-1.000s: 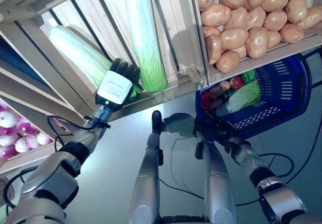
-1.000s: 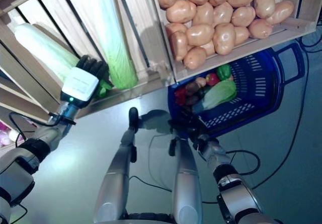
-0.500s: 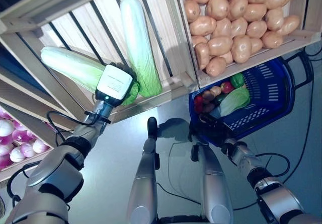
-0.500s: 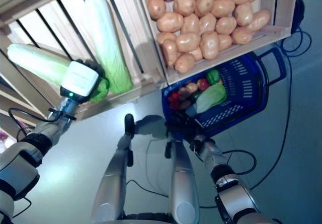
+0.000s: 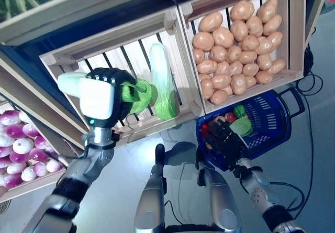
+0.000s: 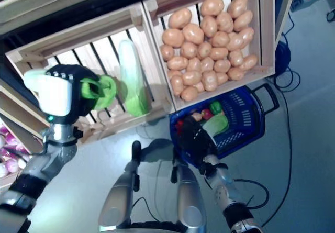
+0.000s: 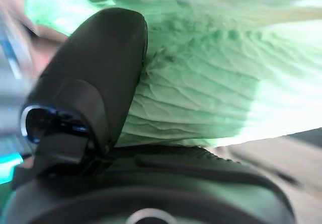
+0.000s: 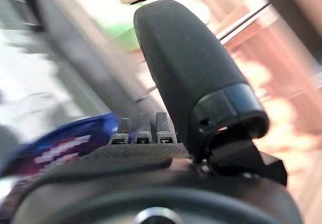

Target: Put vegetables into the basket

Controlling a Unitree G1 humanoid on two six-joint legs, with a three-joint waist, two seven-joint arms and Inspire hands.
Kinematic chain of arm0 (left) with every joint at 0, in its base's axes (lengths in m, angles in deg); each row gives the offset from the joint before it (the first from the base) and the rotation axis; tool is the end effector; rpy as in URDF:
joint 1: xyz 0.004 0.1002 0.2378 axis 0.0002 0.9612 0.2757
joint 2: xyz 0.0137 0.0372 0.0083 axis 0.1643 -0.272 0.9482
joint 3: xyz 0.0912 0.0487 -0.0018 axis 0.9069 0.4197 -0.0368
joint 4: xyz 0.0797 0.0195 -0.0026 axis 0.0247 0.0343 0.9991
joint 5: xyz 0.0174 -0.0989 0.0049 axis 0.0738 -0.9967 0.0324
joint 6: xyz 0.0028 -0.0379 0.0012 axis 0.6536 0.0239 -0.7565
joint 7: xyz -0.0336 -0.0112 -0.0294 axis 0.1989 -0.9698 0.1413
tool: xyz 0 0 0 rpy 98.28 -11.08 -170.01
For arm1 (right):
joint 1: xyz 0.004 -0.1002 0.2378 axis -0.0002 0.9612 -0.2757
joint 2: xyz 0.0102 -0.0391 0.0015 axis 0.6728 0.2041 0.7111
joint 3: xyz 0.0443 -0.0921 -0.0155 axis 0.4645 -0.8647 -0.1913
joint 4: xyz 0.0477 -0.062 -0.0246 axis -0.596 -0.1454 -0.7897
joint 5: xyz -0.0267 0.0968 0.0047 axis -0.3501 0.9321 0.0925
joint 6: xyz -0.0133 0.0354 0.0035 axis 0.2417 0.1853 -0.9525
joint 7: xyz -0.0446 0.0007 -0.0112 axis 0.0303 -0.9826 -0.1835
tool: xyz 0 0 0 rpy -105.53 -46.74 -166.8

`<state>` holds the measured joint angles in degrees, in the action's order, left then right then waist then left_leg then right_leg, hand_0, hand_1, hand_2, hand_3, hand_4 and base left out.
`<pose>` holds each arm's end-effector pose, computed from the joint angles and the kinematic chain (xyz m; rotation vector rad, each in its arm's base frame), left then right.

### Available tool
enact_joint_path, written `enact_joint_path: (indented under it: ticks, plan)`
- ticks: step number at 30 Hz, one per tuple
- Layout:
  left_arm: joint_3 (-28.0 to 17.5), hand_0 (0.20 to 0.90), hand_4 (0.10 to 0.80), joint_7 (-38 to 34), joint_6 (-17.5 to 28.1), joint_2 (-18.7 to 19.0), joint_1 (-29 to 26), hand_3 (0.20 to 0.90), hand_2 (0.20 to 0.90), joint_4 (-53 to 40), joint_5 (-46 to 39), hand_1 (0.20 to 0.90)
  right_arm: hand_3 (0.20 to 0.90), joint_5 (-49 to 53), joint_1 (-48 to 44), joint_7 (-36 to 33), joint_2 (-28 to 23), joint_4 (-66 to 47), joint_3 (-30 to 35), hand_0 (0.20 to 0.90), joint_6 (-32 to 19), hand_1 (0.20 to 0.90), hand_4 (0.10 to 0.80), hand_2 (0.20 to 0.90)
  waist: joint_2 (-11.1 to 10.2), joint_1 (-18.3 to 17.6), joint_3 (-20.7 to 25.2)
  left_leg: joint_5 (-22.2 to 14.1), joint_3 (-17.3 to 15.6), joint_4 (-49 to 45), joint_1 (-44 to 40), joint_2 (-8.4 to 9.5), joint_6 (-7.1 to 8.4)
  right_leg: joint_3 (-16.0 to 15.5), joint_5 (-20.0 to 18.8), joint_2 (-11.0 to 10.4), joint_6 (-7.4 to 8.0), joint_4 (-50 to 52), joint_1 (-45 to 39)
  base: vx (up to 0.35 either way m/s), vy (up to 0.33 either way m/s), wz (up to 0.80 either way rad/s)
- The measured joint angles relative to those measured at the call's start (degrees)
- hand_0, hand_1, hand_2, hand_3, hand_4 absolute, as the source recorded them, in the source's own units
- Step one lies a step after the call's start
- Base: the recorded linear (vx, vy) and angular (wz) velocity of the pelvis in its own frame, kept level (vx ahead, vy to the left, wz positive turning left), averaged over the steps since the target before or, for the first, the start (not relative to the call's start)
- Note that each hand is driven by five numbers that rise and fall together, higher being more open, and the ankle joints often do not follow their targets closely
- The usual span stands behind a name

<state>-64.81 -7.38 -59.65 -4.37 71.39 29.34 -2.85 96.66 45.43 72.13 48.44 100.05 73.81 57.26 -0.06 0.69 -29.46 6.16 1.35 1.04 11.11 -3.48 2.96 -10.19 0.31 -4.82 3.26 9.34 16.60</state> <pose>0.2297 0.2330 0.0838 0.9802 -0.9115 0.5870 0.2006 -0.2039 0.0041 0.3783 0.0759 0.1095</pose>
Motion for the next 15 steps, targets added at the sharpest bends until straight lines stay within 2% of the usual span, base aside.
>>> enact_joint_path:
  ticks: [3,4,7,10,12,15]
  plan:
    - [-4.7,0.300,0.400,7.7,6.4,-4.7,3.7,0.300,0.300,-4.4,-14.5,0.300,0.900,-3.7,3.7,0.0,-1.1,-5.8,3.9,0.900,-1.3,0.900,0.800,0.900,2.2,1.4,3.2,-0.1,0.7,1.3,-1.9,-0.19,-0.17,-1.0,-0.3,0.0,0.53,-2.6,-3.1,0.160,0.017,0.17]
    - [-6.3,0.300,0.400,13.3,6.8,-6.3,5.2,0.300,0.300,-7.1,-20.8,0.300,0.900,-4.8,4.3,0.0,-1.5,-7.8,4.5,0.900,-1.0,0.900,0.800,0.900,2.7,1.7,4.0,-0.1,0.8,1.8,-2.6,-0.14,-0.26,-1.1,-0.5,0.0,0.73,-3.3,-4.0,0.131,0.008,0.11]
    - [-6.8,0.300,0.400,30.2,7.8,-10.1,8.3,0.300,0.300,-12.1,-41.7,0.300,0.900,-6.9,5.8,0.1,-1.8,-13.0,4.7,0.900,-1.0,0.900,0.800,0.900,3.0,1.8,5.9,-0.3,1.1,2.7,-5.3,0.02,-0.47,-1.3,-0.8,0.1,1.11,-5.4,-7.3,0.148,0.008,0.06]
    - [-2.6,0.300,0.400,49.0,7.2,-11.9,9.7,0.300,0.300,-13.7,-63.6,0.300,0.900,-8.4,6.1,0.9,-1.9,-17.1,4.6,0.900,-0.9,0.900,0.800,0.900,2.3,1.7,8.3,-0.5,0.5,3.8,-8.1,0.07,-0.80,-1.1,-1.1,0.1,1.54,-7.6,-10.5,0.098,-0.008,-0.05]
    - [0.4,0.300,0.400,56.0,6.0,-12.0,9.7,0.300,0.300,-14.2,-70.2,0.300,0.900,-9.2,5.5,1.6,-1.9,-17.8,4.3,0.900,-0.9,0.900,0.800,0.900,1.6,1.5,9.8,-0.8,0.0,4.0,-8.9,0.13,-0.93,-0.9,-1.4,0.1,1.70,-8.6,-11.5,0.128,-0.030,-0.08]
    - [4.5,0.300,0.400,62.0,2.5,-12.0,8.9,0.300,0.300,-15.4,-76.0,0.300,0.900,-10.4,4.6,3.3,-3.4,-18.2,3.5,0.900,-0.6,0.900,0.800,0.900,0.7,0.8,11.5,-1.3,-0.1,4.0,-10.7,0.42,-1.14,-0.8,-1.9,0.1,1.99,-10.6,-14.2,0.095,-0.047,-0.02]
